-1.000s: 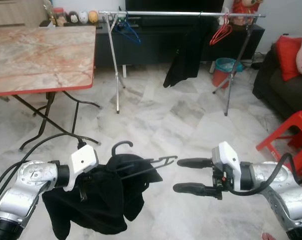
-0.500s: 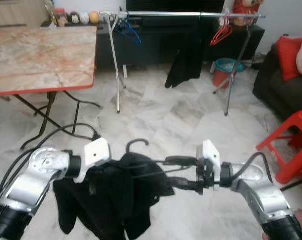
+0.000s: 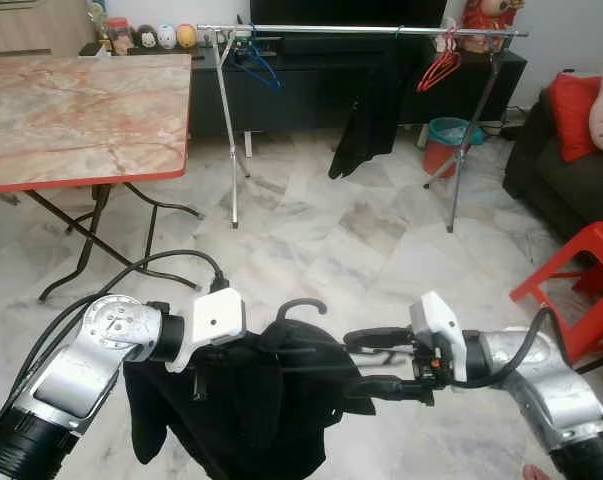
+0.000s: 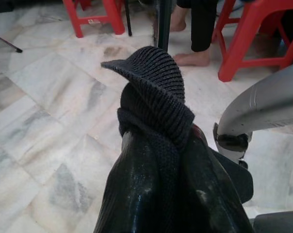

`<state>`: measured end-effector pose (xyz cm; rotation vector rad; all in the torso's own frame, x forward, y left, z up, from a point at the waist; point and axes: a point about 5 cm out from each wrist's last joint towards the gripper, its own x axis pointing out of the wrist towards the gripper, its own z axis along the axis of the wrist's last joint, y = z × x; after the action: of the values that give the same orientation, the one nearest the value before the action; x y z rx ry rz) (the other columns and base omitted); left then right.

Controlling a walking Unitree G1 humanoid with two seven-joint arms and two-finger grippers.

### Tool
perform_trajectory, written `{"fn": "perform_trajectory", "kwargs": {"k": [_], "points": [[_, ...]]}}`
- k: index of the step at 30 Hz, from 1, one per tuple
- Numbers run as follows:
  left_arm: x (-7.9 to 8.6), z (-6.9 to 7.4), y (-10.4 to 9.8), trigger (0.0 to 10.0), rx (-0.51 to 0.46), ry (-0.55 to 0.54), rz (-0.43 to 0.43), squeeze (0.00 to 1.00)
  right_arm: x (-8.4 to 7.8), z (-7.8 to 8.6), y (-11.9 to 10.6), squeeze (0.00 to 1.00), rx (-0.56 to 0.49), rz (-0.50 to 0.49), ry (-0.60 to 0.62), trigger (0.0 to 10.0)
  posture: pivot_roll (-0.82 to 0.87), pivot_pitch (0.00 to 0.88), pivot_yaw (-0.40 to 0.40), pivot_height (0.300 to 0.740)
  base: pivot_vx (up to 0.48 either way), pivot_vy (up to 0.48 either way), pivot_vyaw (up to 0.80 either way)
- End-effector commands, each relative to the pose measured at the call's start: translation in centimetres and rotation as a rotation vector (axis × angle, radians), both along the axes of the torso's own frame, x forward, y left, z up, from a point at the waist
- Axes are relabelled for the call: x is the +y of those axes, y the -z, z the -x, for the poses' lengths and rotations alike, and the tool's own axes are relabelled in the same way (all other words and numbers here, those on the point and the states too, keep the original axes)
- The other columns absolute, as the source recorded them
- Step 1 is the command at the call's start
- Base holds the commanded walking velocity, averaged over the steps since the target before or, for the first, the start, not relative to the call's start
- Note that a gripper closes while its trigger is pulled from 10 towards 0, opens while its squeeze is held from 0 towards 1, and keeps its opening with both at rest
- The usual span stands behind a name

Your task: Hang hanger

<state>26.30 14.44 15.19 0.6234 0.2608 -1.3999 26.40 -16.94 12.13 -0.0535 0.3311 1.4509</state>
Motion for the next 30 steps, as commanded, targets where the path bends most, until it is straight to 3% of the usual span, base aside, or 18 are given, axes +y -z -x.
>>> {"fn": "perform_trajectory", "kwargs": {"k": [1,3,4,6,7,13,17,24,30], "points": [[-0.2,-0.5,-1.0,10.0,-0.049,0.004,-0.012,0.00,-0.2,-0.3,-0.9,1.00,0.005,-0.021,-0.030,10.0,0.05,0.000,-0.022,0.740,0.000,0.000,0.00],[-0.1,-0.4,-1.0,10.0,-0.041,0.008,-0.009,0.00,-0.2,-0.4,-1.1,1.00,-0.001,-0.023,-0.038,10.0,0.05,0.000,-0.022,0.740,0.000,0.000,0.00],[0.1,0.0,-1.0,10.0,-0.012,0.036,-0.001,0.00,0.0,-0.7,-1.5,0.16,-0.010,-0.028,-0.054,10.0,0.05,0.000,-0.018,0.740,0.000,0.000,0.00],[0.2,0.1,-1.1,10.0,-0.006,0.045,0.001,0.00,0.1,-0.8,-1.7,0.16,-0.012,-0.029,-0.062,10.0,0.05,0.000,-0.018,0.740,0.000,0.000,0.00],[0.3,0.1,-1.1,10.0,0.001,0.049,0.004,0.00,0.2,-0.9,-1.8,0.00,-0.018,-0.029,-0.068,10.0,0.05,0.000,-0.014,0.740,0.000,0.000,0.00],[0.1,0.0,-2.0,10.0,0.038,0.090,0.053,0.00,1.4,-1.2,-2.0,0.00,0.031,-0.033,-0.129,10.0,0.04,0.000,-0.005,0.740,0.000,0.000,0.00],[-0.2,0.1,-2.2,10.0,0.074,0.119,0.083,0.00,1.8,-1.0,-1.0,0.00,0.093,0.024,-0.159,10.0,0.04,0.000,0.005,0.740,0.000,0.000,0.00],[-0.3,0.0,-2.4,10.0,0.086,0.133,0.087,0.00,2.4,-0.5,-0.5,0.00,0.093,0.039,-0.186,10.0,0.03,0.000,0.019,0.740,0.000,0.000,0.00],[-0.7,-0.1,-2.6,10.0,0.090,0.147,0.098,0.00,2.7,-0.8,-0.9,0.00,0.050,-0.004,-0.176,10.0,0.03,0.000,0.023,0.740,0.000,0.000,0.00]]}}
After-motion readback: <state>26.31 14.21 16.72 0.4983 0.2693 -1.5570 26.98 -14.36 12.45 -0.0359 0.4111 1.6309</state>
